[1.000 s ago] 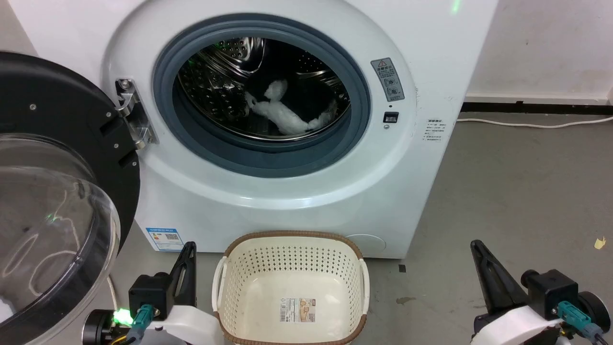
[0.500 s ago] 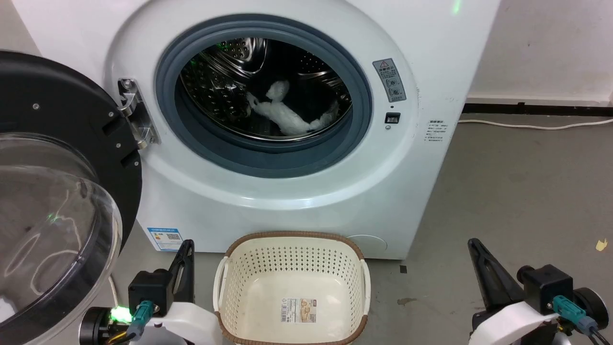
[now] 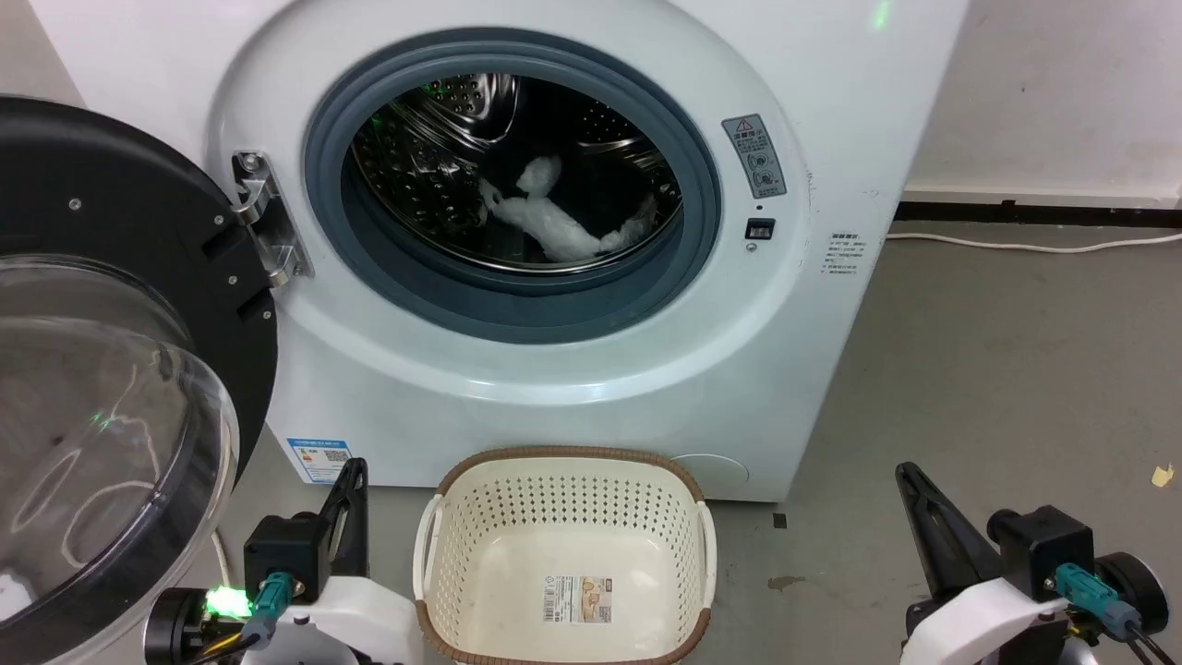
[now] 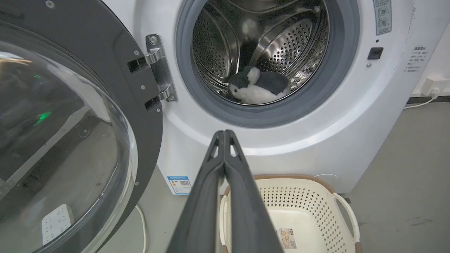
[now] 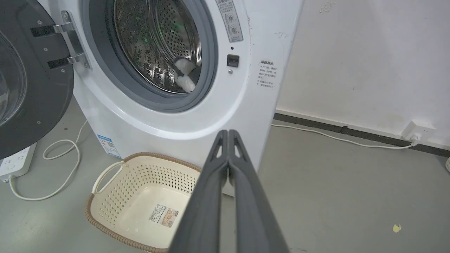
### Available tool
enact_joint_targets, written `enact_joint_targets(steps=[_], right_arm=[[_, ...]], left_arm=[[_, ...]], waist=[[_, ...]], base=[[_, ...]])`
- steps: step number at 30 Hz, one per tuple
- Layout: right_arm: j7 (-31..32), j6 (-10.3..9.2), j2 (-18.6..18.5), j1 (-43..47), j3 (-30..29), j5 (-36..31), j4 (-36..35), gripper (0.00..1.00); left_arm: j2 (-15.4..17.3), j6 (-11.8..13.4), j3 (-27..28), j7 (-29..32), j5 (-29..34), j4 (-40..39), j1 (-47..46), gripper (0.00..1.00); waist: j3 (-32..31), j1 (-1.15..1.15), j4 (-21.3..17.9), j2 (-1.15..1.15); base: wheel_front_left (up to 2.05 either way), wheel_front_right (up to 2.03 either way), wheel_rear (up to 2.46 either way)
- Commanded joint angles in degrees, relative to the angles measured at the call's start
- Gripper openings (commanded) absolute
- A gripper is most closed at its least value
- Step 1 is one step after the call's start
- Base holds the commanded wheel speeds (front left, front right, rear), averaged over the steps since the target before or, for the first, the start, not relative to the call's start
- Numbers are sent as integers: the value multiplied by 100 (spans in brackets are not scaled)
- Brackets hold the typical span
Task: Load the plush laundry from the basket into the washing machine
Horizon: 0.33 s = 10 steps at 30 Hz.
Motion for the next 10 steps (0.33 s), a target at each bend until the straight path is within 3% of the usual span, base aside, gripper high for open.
enact_joint_targets(steps=[1,10], right_arm=[[24,-5,-6,-68,5,-43,-29,0],[24,-5,-6,-68,5,-43,-29,0]], left_arm=[[0,17,18,16,53,-38,-2,0],[0,17,18,16,53,-38,-2,0]], waist=[[0,0,0,0],[0,0,0,0]], base=[[0,0,0],[0,0,0]])
